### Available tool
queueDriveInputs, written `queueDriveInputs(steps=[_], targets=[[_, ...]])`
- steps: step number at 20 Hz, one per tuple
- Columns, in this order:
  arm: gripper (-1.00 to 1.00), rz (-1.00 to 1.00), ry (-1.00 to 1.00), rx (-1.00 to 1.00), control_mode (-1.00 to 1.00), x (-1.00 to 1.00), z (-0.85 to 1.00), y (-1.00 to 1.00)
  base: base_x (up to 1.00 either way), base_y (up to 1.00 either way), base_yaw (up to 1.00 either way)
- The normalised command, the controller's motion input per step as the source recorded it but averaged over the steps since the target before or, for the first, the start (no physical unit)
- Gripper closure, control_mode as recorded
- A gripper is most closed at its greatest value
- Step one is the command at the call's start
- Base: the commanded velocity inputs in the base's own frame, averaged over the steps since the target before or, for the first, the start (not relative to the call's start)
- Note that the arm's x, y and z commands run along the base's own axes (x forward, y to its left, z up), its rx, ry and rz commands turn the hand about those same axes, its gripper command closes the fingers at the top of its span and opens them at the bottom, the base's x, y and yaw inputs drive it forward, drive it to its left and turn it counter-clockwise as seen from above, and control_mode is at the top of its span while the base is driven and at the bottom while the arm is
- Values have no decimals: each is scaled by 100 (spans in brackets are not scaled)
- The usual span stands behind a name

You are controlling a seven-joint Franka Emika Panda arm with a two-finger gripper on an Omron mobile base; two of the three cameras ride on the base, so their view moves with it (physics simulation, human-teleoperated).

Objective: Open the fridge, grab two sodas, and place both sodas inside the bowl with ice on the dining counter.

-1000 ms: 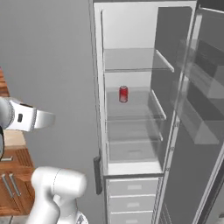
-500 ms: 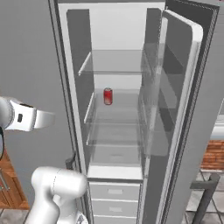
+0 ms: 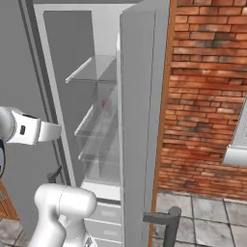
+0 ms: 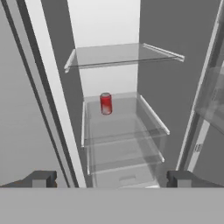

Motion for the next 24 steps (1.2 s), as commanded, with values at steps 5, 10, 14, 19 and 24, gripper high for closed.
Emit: queueDriveInputs(steps=[5, 10, 14, 19, 24], targets=[[-100, 0, 0, 0, 100, 0, 0, 0, 34, -45, 25], [-100, 0, 0, 0, 100, 0, 0, 0, 50, -16, 13], [-100, 0, 0, 0, 100, 0, 0, 0, 57, 0, 0], [-100, 0, 0, 0, 100, 0, 0, 0, 40, -5, 0], [-100, 2, -2, 0, -100, 0, -4, -10, 16, -21, 1]])
